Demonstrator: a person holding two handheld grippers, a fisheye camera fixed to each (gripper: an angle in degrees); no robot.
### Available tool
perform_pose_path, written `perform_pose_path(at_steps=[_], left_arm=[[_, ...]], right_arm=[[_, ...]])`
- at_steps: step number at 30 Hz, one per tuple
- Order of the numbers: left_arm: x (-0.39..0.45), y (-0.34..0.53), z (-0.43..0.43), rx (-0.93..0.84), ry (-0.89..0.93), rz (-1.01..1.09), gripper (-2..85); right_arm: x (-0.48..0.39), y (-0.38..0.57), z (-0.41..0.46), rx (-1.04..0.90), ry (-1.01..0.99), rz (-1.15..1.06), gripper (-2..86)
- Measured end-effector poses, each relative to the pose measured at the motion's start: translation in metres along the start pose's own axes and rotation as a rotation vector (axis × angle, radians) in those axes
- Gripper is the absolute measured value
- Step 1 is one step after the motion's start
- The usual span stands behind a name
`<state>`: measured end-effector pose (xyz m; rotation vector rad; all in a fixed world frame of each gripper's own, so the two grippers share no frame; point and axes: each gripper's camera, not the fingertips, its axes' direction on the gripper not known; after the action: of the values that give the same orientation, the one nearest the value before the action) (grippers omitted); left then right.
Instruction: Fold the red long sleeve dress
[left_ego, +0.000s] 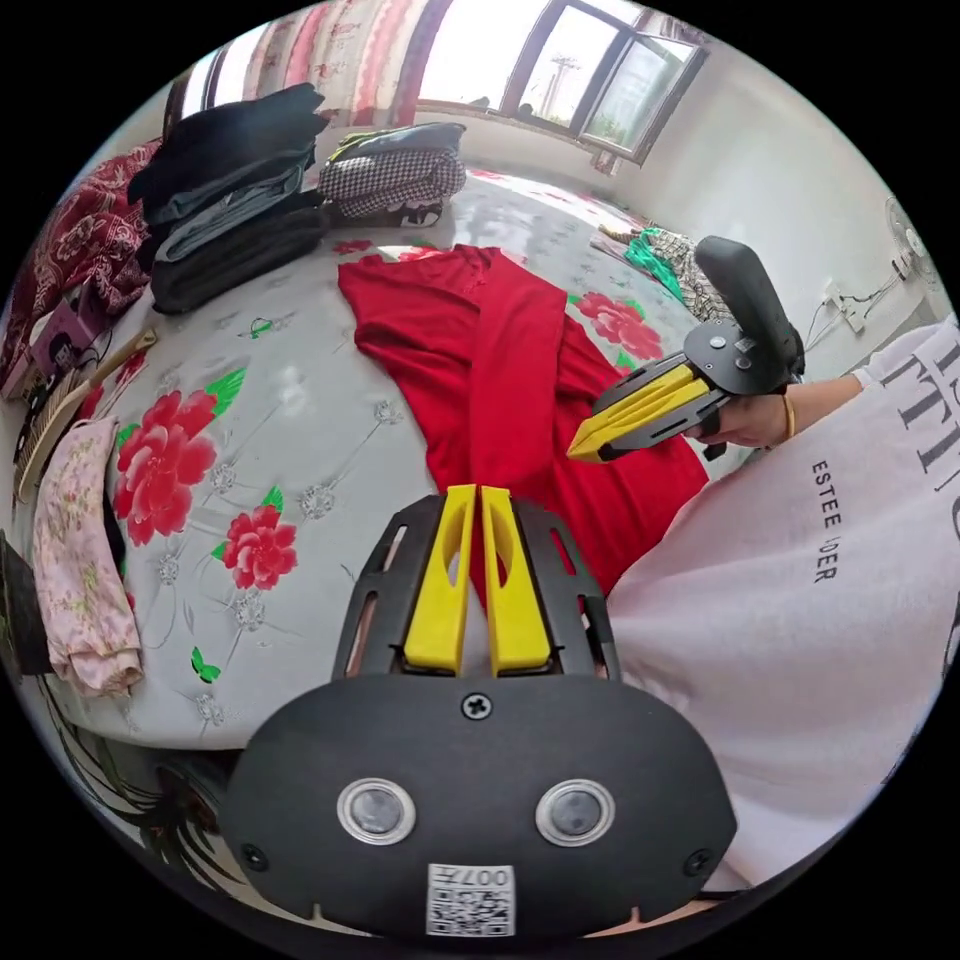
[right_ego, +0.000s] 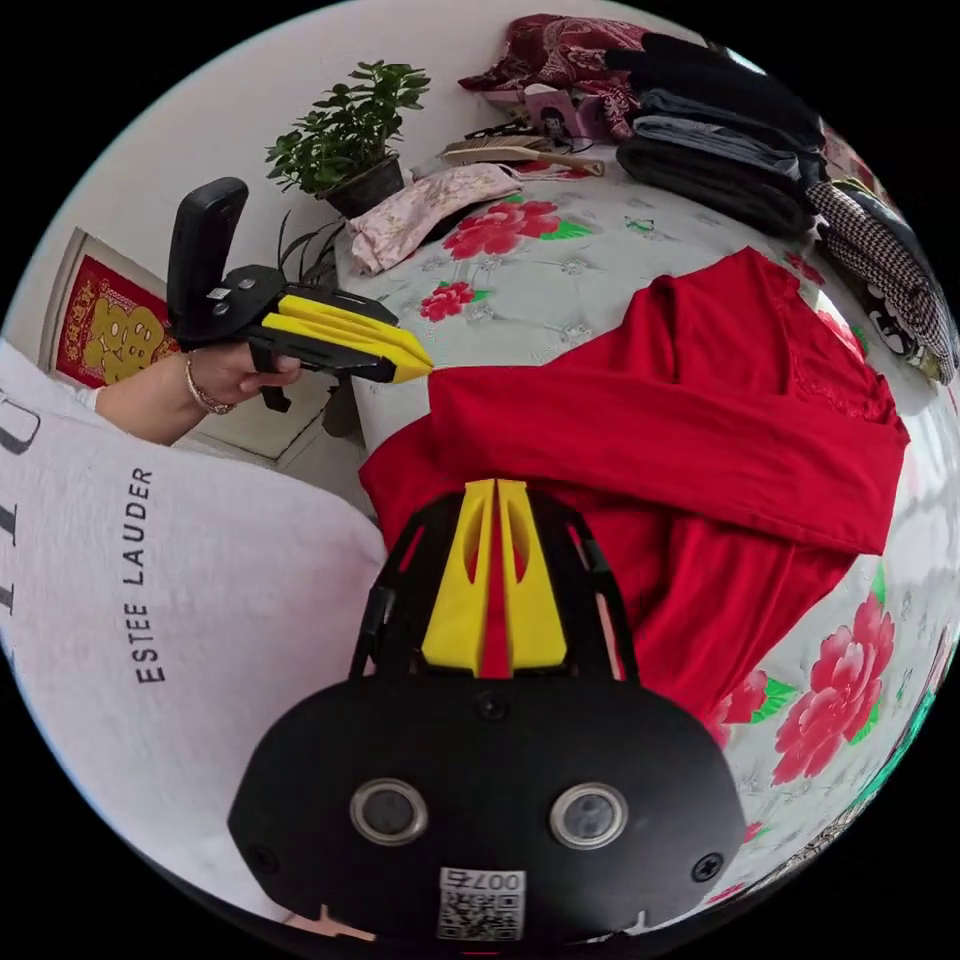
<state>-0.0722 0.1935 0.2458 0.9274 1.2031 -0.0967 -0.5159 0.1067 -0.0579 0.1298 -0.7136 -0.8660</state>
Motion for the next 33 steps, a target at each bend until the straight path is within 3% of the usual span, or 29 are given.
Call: perform_pose_path(at_steps=[3,10,12,14,15,16,18,21,26,33], left_arm=[[-0.007,0.006,0.023,-0.105,-0.029,-0.100,7.1],[0.010,-0.014,0.004,0.067,0.037,-0.050,6.5],[0.015,-0.028,0.028,0.003,0.091,-0.027,7.2],[0.024,-0.037,0.067,-0.151,0.075,0.002,6.2],[0.026,-0.036,0.065,-0.104,0.055,0.008,5.5],[0.027,-0.037,0.063,-0.092,0.024,-0.004,4.7],[0.022,-0.038,0.056,-0.111,0.035,-0.051,4.8],[0.013,-0.020,0.022,-0.022,0.042,-0.126,5.3],[0.007,0.034,0.008,-0.142,0.038,-0.223,7.6],[0.042,0.017,0.038,-0.276,0.039,-0.140,9.1]], right_arm=[[0.002,0.000,0.005,-0.038,0.009,-0.011,0.1],[0.042,-0.007,-0.048,0.192,0.065,0.036,0.6],[0.051,-0.022,-0.037,0.168,0.054,0.026,0.9],[0.063,-0.037,0.005,-0.013,0.026,0.016,1.2],[0.067,-0.037,0.017,-0.077,0.028,0.031,1.2],[0.070,-0.031,0.004,0.027,0.015,0.023,1.3],[0.082,-0.022,-0.016,0.033,0.005,0.108,1.6],[0.103,0.029,-0.069,0.160,-0.046,0.221,2.4],[0.147,0.161,-0.104,0.124,-0.005,0.559,3.1],[0.126,0.177,-0.080,0.008,-0.031,0.563,4.2]])
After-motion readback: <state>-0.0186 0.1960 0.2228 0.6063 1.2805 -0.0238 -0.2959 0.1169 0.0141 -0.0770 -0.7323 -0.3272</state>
